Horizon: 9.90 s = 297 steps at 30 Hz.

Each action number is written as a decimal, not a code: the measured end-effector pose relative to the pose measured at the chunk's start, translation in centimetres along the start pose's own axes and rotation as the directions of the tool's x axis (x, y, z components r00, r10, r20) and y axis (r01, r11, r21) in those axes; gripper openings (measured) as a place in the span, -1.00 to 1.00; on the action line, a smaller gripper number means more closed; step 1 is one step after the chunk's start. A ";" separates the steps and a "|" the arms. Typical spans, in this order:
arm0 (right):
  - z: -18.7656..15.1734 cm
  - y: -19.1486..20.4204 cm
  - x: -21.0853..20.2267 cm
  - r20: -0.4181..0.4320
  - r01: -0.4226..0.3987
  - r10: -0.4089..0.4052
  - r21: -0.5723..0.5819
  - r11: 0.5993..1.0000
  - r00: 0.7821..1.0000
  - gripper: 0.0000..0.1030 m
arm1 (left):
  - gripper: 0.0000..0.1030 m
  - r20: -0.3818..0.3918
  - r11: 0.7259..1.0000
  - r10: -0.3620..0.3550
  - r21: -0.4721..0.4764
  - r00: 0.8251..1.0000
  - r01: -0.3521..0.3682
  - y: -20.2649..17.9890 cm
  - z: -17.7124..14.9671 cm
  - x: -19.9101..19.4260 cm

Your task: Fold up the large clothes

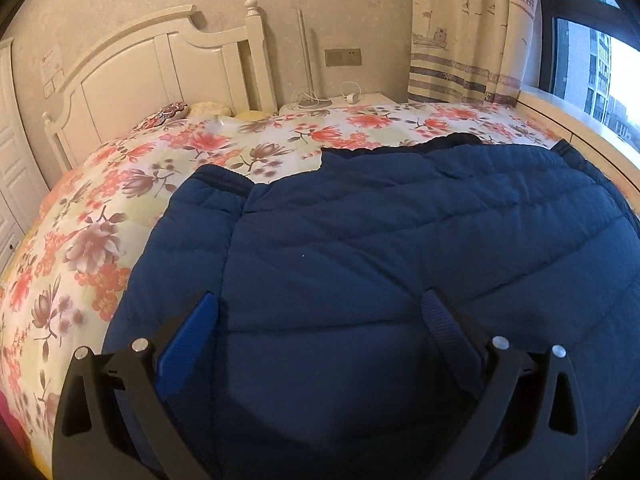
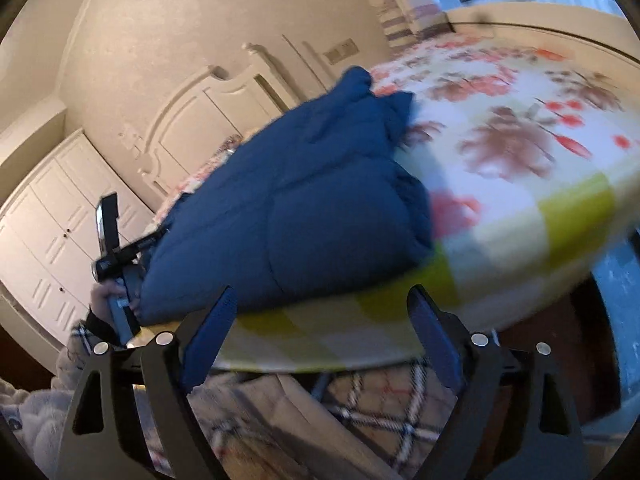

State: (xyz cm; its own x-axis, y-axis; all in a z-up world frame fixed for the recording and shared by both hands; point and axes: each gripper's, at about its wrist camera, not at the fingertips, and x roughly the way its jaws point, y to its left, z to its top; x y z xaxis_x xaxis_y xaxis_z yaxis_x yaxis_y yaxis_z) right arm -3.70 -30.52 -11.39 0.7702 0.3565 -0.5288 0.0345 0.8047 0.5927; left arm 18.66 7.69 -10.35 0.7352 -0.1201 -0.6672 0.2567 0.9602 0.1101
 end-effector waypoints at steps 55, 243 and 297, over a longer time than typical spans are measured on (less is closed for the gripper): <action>4.3 31.3 7.5 0.324 0.278 -0.050 -0.710 0.647 0.945 -0.25 | 0.92 0.198 0.988 -0.074 -0.122 0.978 0.099 8.2 -8.1 -14.8; 13.5 29.8 26.3 -0.209 -0.004 -0.174 -0.651 0.759 0.962 0.34 | 0.96 -0.193 0.984 -0.174 -0.066 0.966 0.164 13.8 5.1 6.3; 1.4 30.1 15.2 -0.261 -0.224 0.070 -0.626 0.747 0.963 0.86 | 0.96 -0.046 0.946 -0.146 -0.300 0.988 0.126 17.0 -5.1 -4.9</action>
State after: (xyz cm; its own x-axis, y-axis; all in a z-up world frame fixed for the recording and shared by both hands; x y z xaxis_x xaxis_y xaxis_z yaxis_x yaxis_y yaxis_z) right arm 9.97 -1.55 -0.78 0.5775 0.5237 -0.6263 -0.5457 0.8182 0.1809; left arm 16.19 25.87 -9.02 0.6604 -0.2471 -0.7091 0.1471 0.9686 -0.2005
